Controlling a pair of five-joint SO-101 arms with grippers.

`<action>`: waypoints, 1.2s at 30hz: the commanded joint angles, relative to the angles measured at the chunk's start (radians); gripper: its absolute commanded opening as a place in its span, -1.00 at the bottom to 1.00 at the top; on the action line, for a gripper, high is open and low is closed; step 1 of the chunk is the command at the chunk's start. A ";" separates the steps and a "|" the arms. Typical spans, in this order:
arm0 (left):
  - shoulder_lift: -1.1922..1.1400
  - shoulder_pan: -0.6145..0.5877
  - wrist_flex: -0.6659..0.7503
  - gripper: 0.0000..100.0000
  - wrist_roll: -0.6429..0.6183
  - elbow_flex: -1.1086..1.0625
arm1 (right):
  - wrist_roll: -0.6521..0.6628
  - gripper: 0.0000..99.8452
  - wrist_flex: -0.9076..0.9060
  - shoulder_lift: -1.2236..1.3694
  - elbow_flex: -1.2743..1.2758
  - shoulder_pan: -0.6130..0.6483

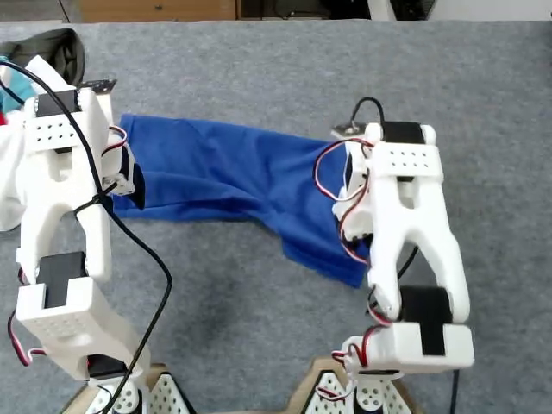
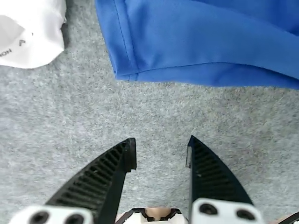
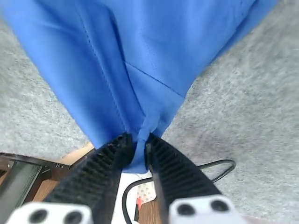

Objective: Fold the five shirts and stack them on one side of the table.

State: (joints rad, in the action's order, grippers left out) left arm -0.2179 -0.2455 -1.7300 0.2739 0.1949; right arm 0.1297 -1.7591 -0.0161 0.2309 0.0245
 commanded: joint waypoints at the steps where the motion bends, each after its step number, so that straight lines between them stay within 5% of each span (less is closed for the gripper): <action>1: 0.008 0.008 -0.008 -0.62 0.035 0.051 | 0.000 -0.65 -0.021 -0.125 -0.002 0.016; 5: 0.008 0.000 -0.008 -0.63 0.029 0.103 | 0.000 -0.44 -0.017 -0.200 -0.004 0.016; 14: -0.035 0.002 0.038 -0.63 -0.127 0.348 | -0.149 -0.44 0.129 -0.174 -0.191 0.010; 24: -0.266 0.000 0.052 -0.63 -0.176 0.549 | -0.345 -0.44 0.410 0.220 -0.337 -0.048; 36: -0.427 0.011 0.046 -0.63 -0.198 0.747 | -0.436 -0.44 0.439 0.656 -0.690 -0.088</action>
State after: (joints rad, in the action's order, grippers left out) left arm -0.6444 -0.2455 -1.6886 0.0867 0.8792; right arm -0.2877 -1.3403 0.5654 -0.3245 -0.0399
